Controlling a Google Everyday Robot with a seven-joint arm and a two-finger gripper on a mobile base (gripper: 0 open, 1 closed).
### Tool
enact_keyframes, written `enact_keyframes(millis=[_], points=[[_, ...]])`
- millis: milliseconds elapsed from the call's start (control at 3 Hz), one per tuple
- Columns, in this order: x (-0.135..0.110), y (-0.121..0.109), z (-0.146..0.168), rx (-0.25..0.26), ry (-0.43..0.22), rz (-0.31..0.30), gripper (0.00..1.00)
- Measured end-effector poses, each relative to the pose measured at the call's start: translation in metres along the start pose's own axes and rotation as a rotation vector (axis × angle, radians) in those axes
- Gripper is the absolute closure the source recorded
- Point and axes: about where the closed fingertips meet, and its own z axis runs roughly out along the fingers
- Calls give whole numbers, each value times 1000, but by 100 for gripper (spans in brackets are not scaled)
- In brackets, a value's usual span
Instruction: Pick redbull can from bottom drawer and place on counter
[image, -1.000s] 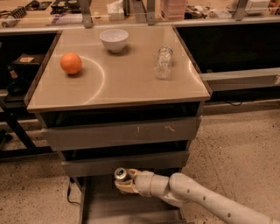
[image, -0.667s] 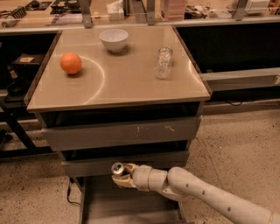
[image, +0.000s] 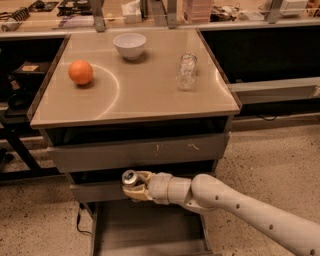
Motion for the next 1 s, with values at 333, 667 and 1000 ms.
enact_keyframes(millis=[333,667,1000], points=[[0,0,0,0,0,0,100],[-22,-2,-8,14,14,-3,100],[-59,0,-22,43,24,-22,100]])
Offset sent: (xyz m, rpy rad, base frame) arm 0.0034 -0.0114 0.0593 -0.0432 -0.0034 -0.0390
